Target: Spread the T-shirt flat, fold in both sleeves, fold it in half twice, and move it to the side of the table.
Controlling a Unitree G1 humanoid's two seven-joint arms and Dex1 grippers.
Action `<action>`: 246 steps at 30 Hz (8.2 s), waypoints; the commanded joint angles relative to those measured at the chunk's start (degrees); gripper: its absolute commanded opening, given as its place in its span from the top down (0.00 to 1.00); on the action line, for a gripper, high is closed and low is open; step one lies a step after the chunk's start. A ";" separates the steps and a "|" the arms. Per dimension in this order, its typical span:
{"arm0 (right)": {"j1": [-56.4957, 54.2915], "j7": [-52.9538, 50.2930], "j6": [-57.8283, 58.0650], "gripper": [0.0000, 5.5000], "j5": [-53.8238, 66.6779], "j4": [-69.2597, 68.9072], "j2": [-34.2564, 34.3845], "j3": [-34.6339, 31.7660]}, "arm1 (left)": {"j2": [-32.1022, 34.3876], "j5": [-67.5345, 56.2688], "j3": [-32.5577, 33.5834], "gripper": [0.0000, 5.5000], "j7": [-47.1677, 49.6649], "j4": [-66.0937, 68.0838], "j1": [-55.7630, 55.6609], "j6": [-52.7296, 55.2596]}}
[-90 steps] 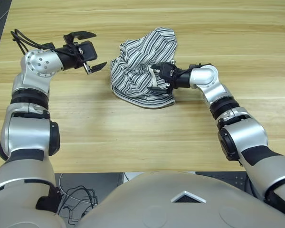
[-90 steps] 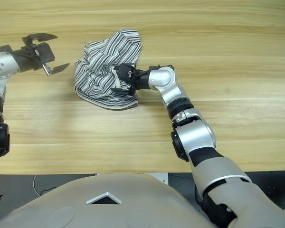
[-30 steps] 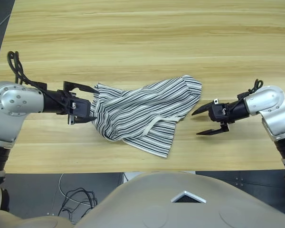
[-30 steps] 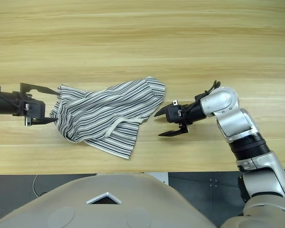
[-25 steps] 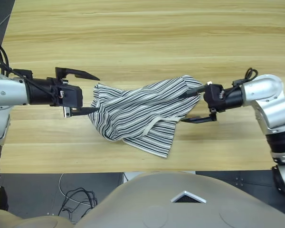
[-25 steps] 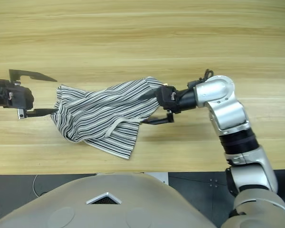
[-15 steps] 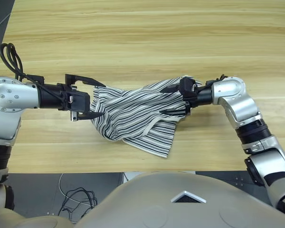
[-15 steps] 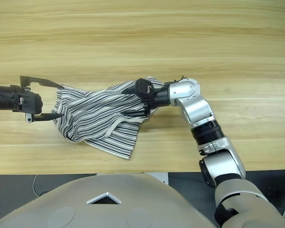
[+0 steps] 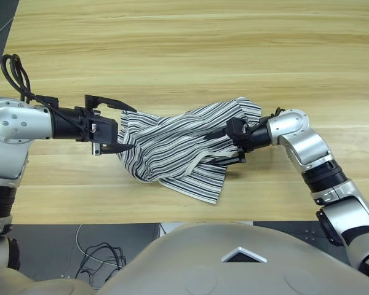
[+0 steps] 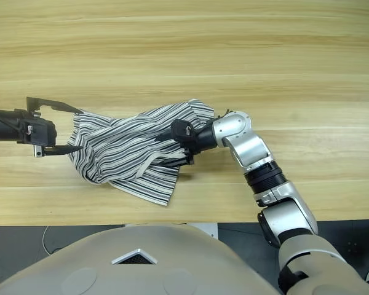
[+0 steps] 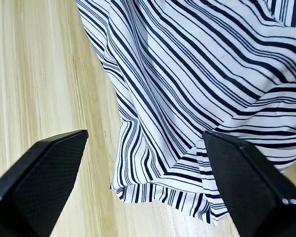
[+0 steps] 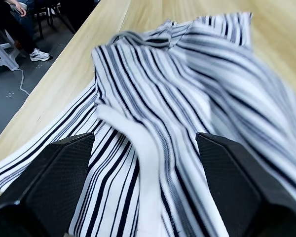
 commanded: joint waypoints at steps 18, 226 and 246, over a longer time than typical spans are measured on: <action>-2.58 0.27 -2.21 0.81 -3.47 6.20 2.68 0.99 | -0.95 1.27 -0.88 0.21 -1.18 0.12 -0.99 -0.03; -18.15 -1.13 -24.36 0.75 -21.97 45.92 0.76 4.75 | -29.70 33.78 -24.57 0.21 24.12 45.46 -23.60 -7.05; -20.01 -3.63 -24.98 0.75 -23.39 50.58 0.46 5.09 | 8.97 13.09 -9.35 0.21 10.73 -3.39 13.47 3.31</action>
